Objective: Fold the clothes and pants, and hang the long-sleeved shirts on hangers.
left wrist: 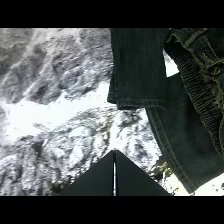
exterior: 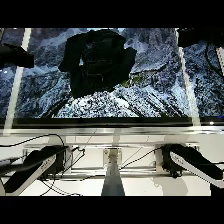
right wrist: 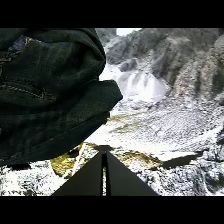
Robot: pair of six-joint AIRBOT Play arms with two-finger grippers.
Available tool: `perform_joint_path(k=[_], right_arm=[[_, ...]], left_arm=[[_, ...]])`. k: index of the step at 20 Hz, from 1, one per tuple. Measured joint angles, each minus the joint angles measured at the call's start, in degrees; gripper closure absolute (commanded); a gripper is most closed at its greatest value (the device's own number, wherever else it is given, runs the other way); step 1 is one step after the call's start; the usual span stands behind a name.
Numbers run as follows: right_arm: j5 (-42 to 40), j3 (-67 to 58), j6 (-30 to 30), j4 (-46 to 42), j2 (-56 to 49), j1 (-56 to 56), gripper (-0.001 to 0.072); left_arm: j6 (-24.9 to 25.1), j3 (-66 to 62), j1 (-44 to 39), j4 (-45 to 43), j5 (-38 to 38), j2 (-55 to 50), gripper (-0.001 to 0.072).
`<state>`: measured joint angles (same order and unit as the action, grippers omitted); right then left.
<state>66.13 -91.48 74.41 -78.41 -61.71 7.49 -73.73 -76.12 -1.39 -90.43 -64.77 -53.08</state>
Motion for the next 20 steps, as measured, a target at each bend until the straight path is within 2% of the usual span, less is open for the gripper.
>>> perform_joint_path(k=[13,20], right_arm=[[-0.33,0.0,0.0,0.24,-0.02,0.0,0.0666],[-6.08,0.0,0.02,5.92,-0.59,0.0,0.0665]], left_arm=[[0.0,0.0,0.0,0.0,0.0,0.0,0.0685],[0.0,0.0,0.0,1.57,0.26,-0.85,0.0685]])
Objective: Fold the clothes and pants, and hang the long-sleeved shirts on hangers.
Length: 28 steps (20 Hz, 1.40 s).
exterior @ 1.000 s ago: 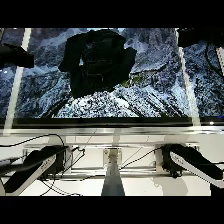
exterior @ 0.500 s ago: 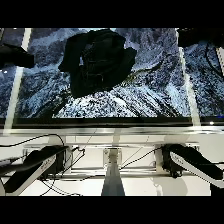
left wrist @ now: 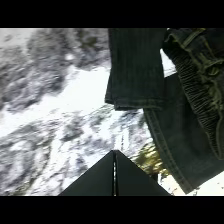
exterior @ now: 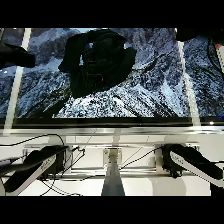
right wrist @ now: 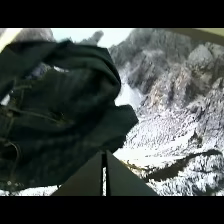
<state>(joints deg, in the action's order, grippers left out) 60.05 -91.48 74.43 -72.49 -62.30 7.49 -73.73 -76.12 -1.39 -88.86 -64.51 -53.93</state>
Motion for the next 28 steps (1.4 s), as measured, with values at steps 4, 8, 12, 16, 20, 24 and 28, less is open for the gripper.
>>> perform_joint_path(k=[4,8,12,16,20,24,28], right_arm=[[-2.93,-0.04,-0.83,4.02,-1.49,0.68,0.0665],[0.37,0.09,-4.24,3.41,-9.29,7.23,0.0665],[-0.17,0.13,-11.26,-1.18,-22.36,18.49,0.0479],[-4.2,0.13,-17.03,-4.76,-34.6,29.14,0.0183],[-12.44,0.07,-21.14,-6.23,-41.64,37.11,0.0169],[-19.41,0.0,-22.62,-6.95,-44.87,40.33,0.017],[-23.39,0.0,-25.66,-7.15,-46.36,41.24,0.0173]], left_arm=[[0.0,0.0,0.0,1.16,0.13,-2.05,0.0685],[0.0,0.0,0.09,1.7,2.1,-3.87,0.0685],[0.0,0.0,2.01,1.79,6.05,-4.26,0.0685],[-0.02,0.0,5.88,1.86,6.45,-4.33,0.0684],[-0.02,0.0,8.07,1.95,6.43,-4.44,0.0684],[-0.02,0.0,8.63,2.38,6.43,-4.46,0.0684],[-0.04,0.0,8.76,2.54,6.43,-4.46,0.0685]])
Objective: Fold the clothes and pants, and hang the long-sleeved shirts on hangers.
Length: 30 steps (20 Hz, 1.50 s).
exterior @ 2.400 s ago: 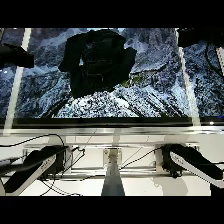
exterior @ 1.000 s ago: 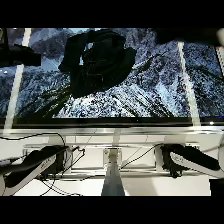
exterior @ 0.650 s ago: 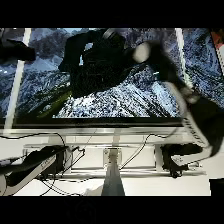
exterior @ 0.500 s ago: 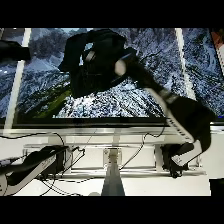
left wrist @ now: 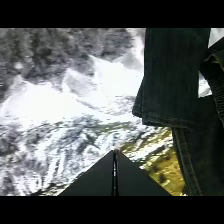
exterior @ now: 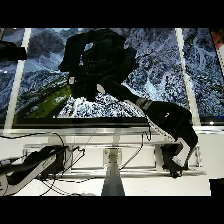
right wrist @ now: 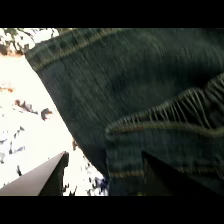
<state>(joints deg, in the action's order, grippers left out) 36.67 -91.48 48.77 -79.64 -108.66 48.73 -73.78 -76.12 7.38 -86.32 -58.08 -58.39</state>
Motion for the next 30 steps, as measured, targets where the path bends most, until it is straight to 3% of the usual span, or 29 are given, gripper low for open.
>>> perform_joint_path(k=[7,10,12,13,19,20,21,25,30], right_arm=[[-2.99,-0.04,-1.68,-3.28,-2.1,-1.07,0.0178],[-3.85,-0.04,-1.88,-4.83,-3.15,-1.33,0.0253],[-4.28,-0.04,-1.95,-6.05,-3.72,-1.73,0.0266],[-4.63,-0.07,-1.99,-6.47,-3.87,-1.92,0.0328],[-5.53,-2.6,-1.62,-8.37,-4.17,-4.0,0.053],[-5.55,-3.34,-1.57,-8.63,-4.22,-4.37,0.0635],[-5.49,-4.15,-1.44,-8.76,-4.22,-4.68,0.0666],[-2.99,-7.98,0.39,-9.53,-3.3,-6.23,0.0666],[4.28,-14.05,13.22,-12.85,2.95,-12.5,0.0667]], left_arm=[[0.02,0.0,0.04,0.07,0.02,-0.17,0.0684],[0.0,0.0,0.04,0.07,0.02,-0.7,0.0684],[0.0,0.0,0.04,0.07,0.04,-1.14,0.0684],[0.02,0.0,0.04,0.07,0.02,-1.38,0.0684],[0.0,0.0,0.04,0.09,0.02,-2.95,0.0684],[0.02,0.0,0.04,0.09,0.02,-3.19,0.0684],[0.0,0.0,0.04,0.07,0.02,-3.48,0.0684],[0.04,0.04,0.26,0.04,-0.02,-4.85,0.0685],[1.22,2.84,2.29,2.36,-1.79,-7.39,0.0687]])
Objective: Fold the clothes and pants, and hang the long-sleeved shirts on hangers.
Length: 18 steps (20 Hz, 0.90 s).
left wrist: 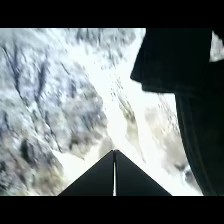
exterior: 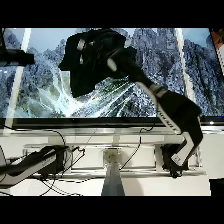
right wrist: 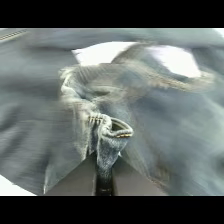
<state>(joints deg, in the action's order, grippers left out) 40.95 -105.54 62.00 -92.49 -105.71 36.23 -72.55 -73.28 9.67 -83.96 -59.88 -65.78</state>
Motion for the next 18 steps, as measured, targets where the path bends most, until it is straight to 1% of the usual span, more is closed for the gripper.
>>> perform_joint_path(k=[2,5,6,7,8,12,15,16,17,18], right_arm=[[3.56,-1.49,5.4,-0.9,4.11,-4.5,0.0667],[9.11,-2.51,12.33,-0.63,9.62,-11.93,0.0667],[11.17,-2.73,13.7,-0.2,10.8,-13.99,0.0667],[13.64,-2.84,14.84,0.59,11.72,-15.96,0.0667],[15.93,-2.89,15.63,1.29,12.26,-17.46,0.0667],[21.88,-2.4,17.33,3.65,13.38,-20.63,0.0666],[23.04,-2.25,17.77,4.39,13.66,-21.38,0.0667],[23.39,-2.16,17.88,4.63,13.66,-21.49,0.0666],[23.56,-2.16,17.94,4.96,13.7,-21.57,0.0667],[23.54,-2.19,17.97,5.18,13.79,-21.66,0.0667]], left_arm=[[2.4,3.85,2.32,5.97,-1.62,-0.52,0.0687],[8.09,13.7,6.45,21.88,-3.56,-0.94,0.0681],[9.49,17.29,7.41,26.53,-3.78,-1.05,0.0557],[10.47,20.92,8.13,30.64,-3.67,-1.22,0.0271],[11.41,24.59,8.59,34.21,-3.13,-1.53,0.0102],[13.18,34.53,8.94,43.6,0.5,-4.72,0.0109],[13.92,37.27,7.96,48.5,4.17,-9.11,0.0114],[14.32,37.7,7.48,50.25,5.53,-10.6,0.0172],[15.3,37.99,6.91,53.11,6.54,-12.02,0.0259],[16.48,38.27,6.25,56.11,7.85,-13.51,0.0318]])
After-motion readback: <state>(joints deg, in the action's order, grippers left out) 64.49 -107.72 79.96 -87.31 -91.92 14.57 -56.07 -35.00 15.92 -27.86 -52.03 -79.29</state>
